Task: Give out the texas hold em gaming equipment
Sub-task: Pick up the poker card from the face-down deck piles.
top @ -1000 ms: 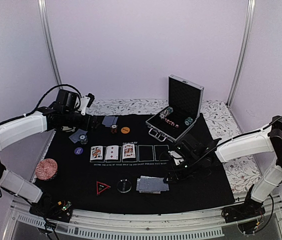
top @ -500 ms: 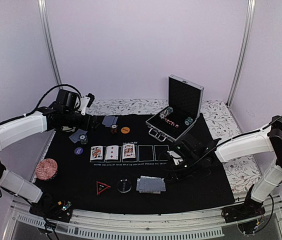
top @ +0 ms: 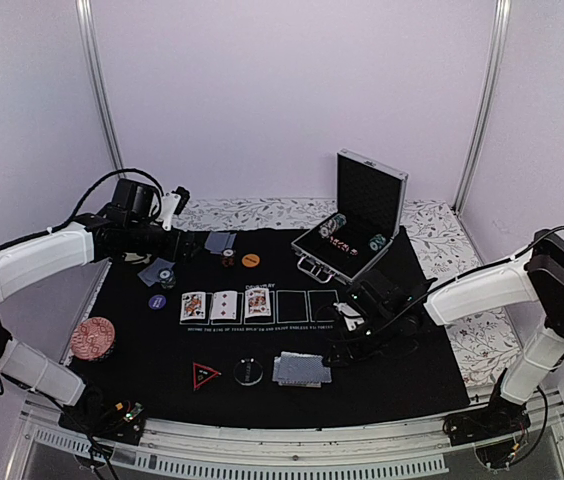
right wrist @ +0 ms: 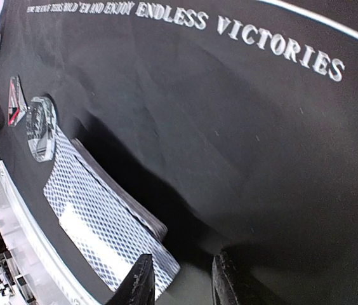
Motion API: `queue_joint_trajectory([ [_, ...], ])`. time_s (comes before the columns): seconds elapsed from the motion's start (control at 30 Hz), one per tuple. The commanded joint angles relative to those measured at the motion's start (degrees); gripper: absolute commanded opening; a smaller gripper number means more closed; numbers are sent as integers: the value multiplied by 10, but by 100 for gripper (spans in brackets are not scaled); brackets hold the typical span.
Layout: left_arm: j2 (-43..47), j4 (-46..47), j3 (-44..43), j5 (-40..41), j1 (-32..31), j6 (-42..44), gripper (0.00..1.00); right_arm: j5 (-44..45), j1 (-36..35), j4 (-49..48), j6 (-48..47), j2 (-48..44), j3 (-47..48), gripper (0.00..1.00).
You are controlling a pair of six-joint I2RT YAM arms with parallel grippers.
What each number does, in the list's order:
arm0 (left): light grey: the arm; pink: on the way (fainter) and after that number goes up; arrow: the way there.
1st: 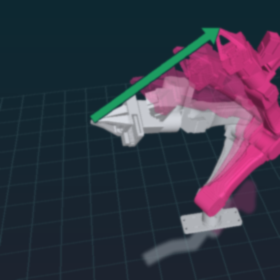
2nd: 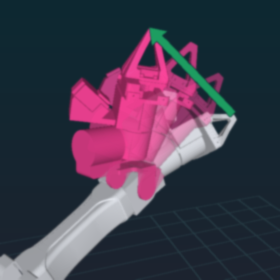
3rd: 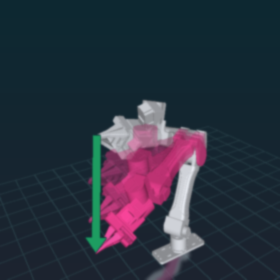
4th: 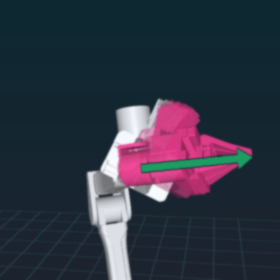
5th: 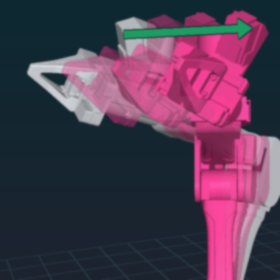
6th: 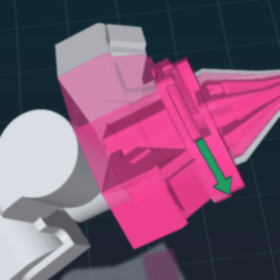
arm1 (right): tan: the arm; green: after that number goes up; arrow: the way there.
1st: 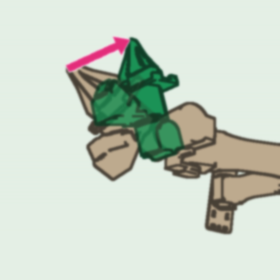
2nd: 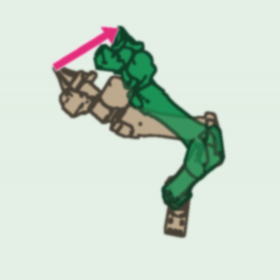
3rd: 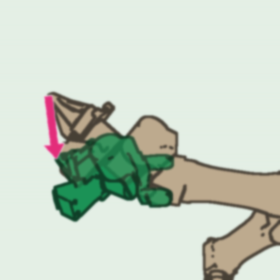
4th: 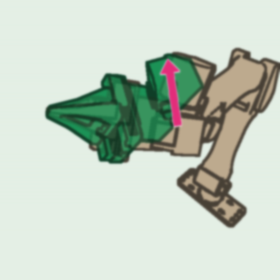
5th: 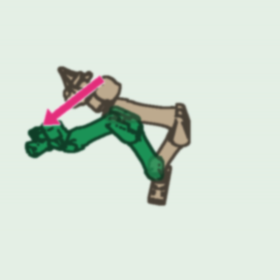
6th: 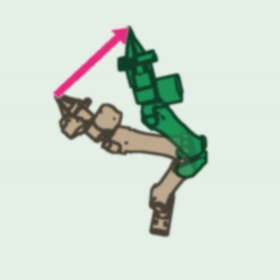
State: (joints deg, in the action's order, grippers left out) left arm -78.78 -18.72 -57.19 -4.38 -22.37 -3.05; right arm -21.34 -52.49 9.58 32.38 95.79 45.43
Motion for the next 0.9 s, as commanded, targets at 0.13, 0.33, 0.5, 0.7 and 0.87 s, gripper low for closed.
queue_joint_trajectory([
  [0.13, -7, 8, 6, -6, -1, 7, 84, -9, -6, -23, 5, 17, 10, 25],
  [0.33, -7, 8, 6, -6, -2, 7, 84, 15, -5, 13, -5, -4, 13, 5],
  [0.5, -9, 8, 6, -6, -2, 8, 84, 37, -4, 55, -17, -25, 14, 3],
  [0.7, -9, 8, 6, -6, -3, 8, 84, 48, -4, 86, -28, -50, 20, 3],
  [0.87, -9, 8, 6, -7, -3, 8, 84, 40, -5, 96, -45, -63, 30, 3],
])
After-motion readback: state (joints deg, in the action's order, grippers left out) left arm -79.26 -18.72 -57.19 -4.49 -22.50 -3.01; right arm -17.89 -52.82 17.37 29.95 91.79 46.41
